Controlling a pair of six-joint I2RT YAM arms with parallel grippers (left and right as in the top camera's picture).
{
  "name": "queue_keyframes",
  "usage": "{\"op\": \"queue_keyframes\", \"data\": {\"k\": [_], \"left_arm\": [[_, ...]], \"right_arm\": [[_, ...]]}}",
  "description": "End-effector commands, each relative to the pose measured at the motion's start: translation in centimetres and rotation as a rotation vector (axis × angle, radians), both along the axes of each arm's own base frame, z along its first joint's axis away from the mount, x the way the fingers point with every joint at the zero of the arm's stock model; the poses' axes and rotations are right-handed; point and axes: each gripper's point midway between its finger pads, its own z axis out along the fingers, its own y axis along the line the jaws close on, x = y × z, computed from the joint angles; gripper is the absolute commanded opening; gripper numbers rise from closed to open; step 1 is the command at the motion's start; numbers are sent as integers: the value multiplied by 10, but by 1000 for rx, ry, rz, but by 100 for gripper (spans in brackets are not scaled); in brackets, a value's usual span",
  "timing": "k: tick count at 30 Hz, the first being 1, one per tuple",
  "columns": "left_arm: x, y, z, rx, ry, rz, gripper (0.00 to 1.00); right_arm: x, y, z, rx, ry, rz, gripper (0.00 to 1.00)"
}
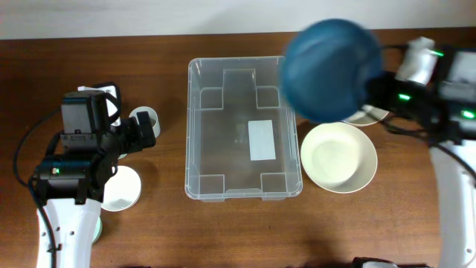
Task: Pack container
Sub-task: 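Lift the blue bowl with the right gripper and place it in the container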
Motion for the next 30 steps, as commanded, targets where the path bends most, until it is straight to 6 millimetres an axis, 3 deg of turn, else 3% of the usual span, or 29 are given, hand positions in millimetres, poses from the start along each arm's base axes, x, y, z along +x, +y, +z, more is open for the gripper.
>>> {"op": "queue_keyframes", "data": {"k": [1, 4, 6, 10, 12, 16, 20, 26, 30], "left_arm": [[3, 2, 10, 11, -24, -2, 100], [1, 17, 14, 44, -28, 50, 100], [-5, 40, 23, 46, -18, 125, 99], [-24, 98, 44, 46, -25, 313, 99], [-32, 115, 51, 35, -37, 370, 99], [-31, 116, 52, -23, -55, 370, 99], [-30, 116, 50, -24, -48, 370, 99], [-29, 115, 49, -32, -48, 368, 99], [-29, 115, 49, -33, -45, 368, 99]], "right_arm": [[18, 46, 7, -138, 4, 107, 4], [33, 77, 1, -190, 56, 167, 4], [50, 98, -9, -203, 99, 219, 4], [74, 113, -36, -212, 155, 246, 4], [83, 115, -59, -217, 195, 250, 4], [93, 120, -106, -231, 293, 266, 4], [95, 130, -140, -247, 359, 296, 4], [95, 149, -173, -264, 404, 341, 4], [100, 153, -178, -264, 393, 344, 4]]}}
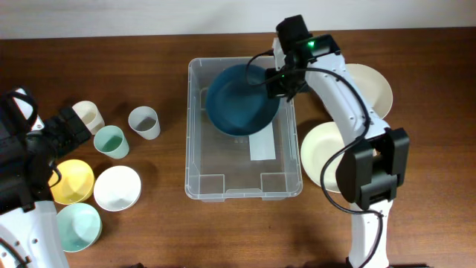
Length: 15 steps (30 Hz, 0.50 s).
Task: Pack container
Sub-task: 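Lift the blue bowl with the right gripper and place it in the container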
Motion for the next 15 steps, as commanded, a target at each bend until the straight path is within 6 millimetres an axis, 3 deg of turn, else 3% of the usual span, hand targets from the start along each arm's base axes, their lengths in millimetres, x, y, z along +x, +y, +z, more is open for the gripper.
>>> {"op": "queue_keyframes", "data": {"k": [1, 3, 5, 12, 15], "left_arm": [[1, -1, 4, -10, -10, -4, 99], [1, -1, 4, -10, -10, -4, 99], [1, -1, 4, -10, -10, -4, 99], [1, -1, 4, -10, -10, -3, 99], [1, -1, 4, -10, -10, -3, 99]], "right_arm": [[9, 7, 3, 9, -35, 14, 4], [10, 7, 4, 10, -38, 13, 5], [10, 7, 4, 10, -37, 13, 15], [10, 6, 6, 11, -42, 13, 17], [11, -2, 27, -14, -84, -4, 21]]}}
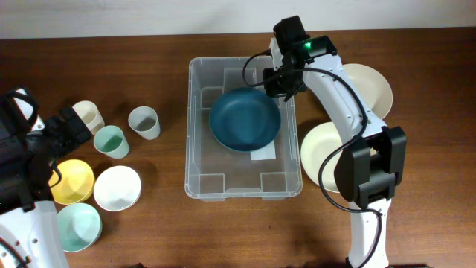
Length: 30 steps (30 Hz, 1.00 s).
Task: Pack container
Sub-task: 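Lift the blue bowl with the right gripper and place it in the container, then move the right gripper to the rim of the far cream bowl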
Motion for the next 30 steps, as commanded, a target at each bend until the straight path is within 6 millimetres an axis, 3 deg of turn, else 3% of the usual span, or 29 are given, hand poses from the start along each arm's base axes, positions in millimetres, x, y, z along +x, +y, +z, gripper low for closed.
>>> {"op": "queue_keyframes", "data": {"k": [1, 4, 5, 7, 8, 10, 12, 13, 15, 16, 19, 24, 30], "left_arm": [[1, 0, 4, -6, -12, 0, 99], [2, 1, 3, -6, -9, -1, 99], [2, 1, 3, -7, -8, 0, 100], [2, 1, 3, -7, -7, -1, 99], [2, 1, 3, -7, -7, -1, 99], [2, 1, 2, -8, -6, -1, 99], [2, 1, 2, -8, -6, 0, 99], [2, 1, 2, -8, -6, -1, 99], [2, 0, 2, -10, -4, -1, 99], [2, 0, 2, -10, -4, -1, 99], [2, 0, 2, -10, -3, -1, 99], [1, 0, 0, -13, 4, -1, 99], [2, 1, -3, -18, 16, 0, 99]], "right_arm": [[7, -9, 40, -27, -95, -18, 23], [12, -44, 100, -94, -222, -148, 30], [13, -57, 120, -100, -262, -198, 38], [10, -88, 161, -78, -338, -294, 46], [7, -114, 182, -57, -371, -378, 47], [-2, -164, 200, -35, -386, -538, 60], [-9, -199, 200, -17, -362, -618, 68], [-14, -220, 196, -2, -332, -658, 74], [-28, -266, 167, 25, -219, -756, 74], [-32, -279, 155, 41, -182, -784, 74], [-49, -319, 94, 48, -21, -883, 77], [-57, -330, 18, 61, 116, -899, 82], [-47, -322, -42, 118, 138, -876, 82]]}}
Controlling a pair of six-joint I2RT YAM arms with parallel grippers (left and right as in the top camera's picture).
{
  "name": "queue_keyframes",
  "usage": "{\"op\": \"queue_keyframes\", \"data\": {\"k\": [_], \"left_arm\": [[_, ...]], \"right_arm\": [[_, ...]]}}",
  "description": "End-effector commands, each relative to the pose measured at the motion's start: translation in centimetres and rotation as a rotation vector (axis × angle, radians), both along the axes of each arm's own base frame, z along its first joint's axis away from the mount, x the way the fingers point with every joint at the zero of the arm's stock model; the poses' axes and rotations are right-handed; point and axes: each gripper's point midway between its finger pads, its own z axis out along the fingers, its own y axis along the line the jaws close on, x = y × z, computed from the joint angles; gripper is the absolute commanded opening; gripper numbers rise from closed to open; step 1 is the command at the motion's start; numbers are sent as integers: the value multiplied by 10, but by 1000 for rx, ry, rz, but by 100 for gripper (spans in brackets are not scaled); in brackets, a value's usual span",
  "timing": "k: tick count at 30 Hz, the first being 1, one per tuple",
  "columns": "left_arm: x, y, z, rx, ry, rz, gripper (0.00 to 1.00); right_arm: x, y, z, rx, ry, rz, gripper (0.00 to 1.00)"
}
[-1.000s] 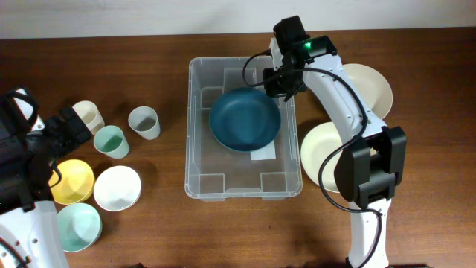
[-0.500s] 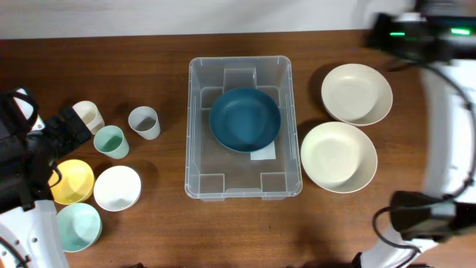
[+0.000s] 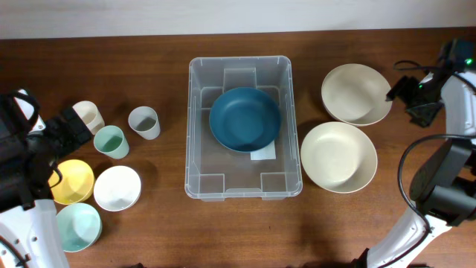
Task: Pack container
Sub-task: 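Move the right gripper to the rim of the far cream bowl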
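Note:
The clear plastic container (image 3: 197, 134) stands mid-table. A dark blue bowl (image 3: 245, 119) lies flat on its floor, toward the back, untouched by either gripper. Right of the container sit two cream bowls, one farther back (image 3: 356, 94) and one nearer (image 3: 338, 156). My right gripper (image 3: 392, 91) hangs at the right rim of the far cream bowl; its fingers look parted, with nothing between them. At the table's left edge, my left gripper (image 3: 74, 125) rests beside the cups. It is dark, and its finger state is unclear.
Left of the container stand a beige cup (image 3: 88, 115), a green cup (image 3: 111, 141) and a grey cup (image 3: 144, 122). In front of them are a yellow bowl (image 3: 71, 181), a white bowl (image 3: 117, 187) and a mint bowl (image 3: 77, 227).
My right gripper was at the blue bowl's back rim over the container; now it is off to the right beside the far cream bowl. The blue bowl stays in the container. The left arm is unchanged.
First my right gripper held the blue bowl in the air right of the container, with the left gripper near the grey cup. Then the bowl was tilted inside the container and the left arm was back at the left edge. Then it lay flat; now the gripper has left it.

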Motion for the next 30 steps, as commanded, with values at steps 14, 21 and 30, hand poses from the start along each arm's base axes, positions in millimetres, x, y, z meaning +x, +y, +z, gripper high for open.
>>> {"op": "queue_keyframes", "data": {"k": [14, 21, 30], "left_arm": [[8, 3, -10, -24, 33, 0, 99], [9, 4, -11, -26, 37, 0, 99], [9, 4, -11, -26, 37, 0, 99]], "right_arm": [[26, 18, -73, 77, -20, 63, 73], [31, 22, -79, 74, -25, 77, 53], [30, 25, -79, 77, -20, 80, 5]]}}
